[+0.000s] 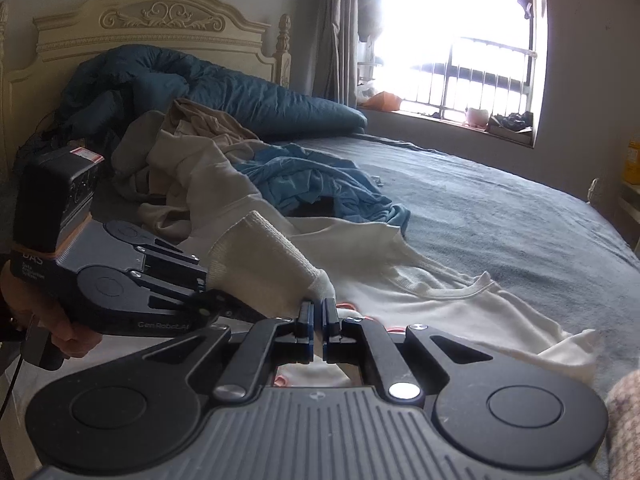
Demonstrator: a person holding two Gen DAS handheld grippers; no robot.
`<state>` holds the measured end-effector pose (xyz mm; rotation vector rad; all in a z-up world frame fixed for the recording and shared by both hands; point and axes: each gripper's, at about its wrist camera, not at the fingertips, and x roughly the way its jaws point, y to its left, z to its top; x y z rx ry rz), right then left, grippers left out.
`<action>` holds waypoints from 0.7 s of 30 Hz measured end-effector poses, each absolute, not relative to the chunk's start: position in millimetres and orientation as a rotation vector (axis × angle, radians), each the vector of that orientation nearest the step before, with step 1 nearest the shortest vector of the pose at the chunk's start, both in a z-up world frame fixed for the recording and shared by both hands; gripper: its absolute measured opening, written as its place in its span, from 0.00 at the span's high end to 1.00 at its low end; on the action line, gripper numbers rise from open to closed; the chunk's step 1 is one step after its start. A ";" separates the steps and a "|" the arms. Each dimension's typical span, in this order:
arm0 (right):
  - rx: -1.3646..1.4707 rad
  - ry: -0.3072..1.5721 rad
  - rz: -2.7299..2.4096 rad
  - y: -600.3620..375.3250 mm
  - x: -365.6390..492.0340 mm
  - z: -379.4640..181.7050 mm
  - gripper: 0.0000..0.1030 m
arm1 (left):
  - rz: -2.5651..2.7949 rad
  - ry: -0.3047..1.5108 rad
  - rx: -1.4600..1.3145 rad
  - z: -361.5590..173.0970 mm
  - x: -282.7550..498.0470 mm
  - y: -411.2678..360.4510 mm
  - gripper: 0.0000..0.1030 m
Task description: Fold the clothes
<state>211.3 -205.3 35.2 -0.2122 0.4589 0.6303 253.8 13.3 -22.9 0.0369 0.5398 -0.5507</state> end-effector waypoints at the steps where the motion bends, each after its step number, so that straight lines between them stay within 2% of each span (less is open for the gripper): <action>1: -0.206 0.457 0.627 -207.3 213.3 39.0 0.96 | -0.574 0.546 0.041 -21.2 251.4 11.0 0.95; 2: -0.202 0.455 0.623 -209.2 215.2 42.4 0.96 | -0.597 0.549 0.049 -20.1 248.2 8.2 0.93; 4: -0.201 0.455 0.626 -209.8 216.8 44.2 0.96 | -0.630 0.538 0.096 -22.1 237.6 -0.5 0.70; 7: -0.201 0.461 0.634 -208.7 217.8 44.1 0.96 | -0.627 0.514 0.157 -27.0 226.2 -12.7 0.60; 17: -0.185 0.472 0.670 -215.0 206.5 43.1 0.96 | -0.487 0.504 0.073 -23.7 248.1 2.4 0.59; 20: -0.185 0.470 0.683 -219.7 201.6 42.0 0.96 | -0.468 0.508 0.086 -24.4 257.2 3.4 0.69; 21: -0.185 0.469 0.685 -221.1 200.4 42.0 0.96 | -0.468 0.505 0.084 -23.6 260.0 2.9 0.75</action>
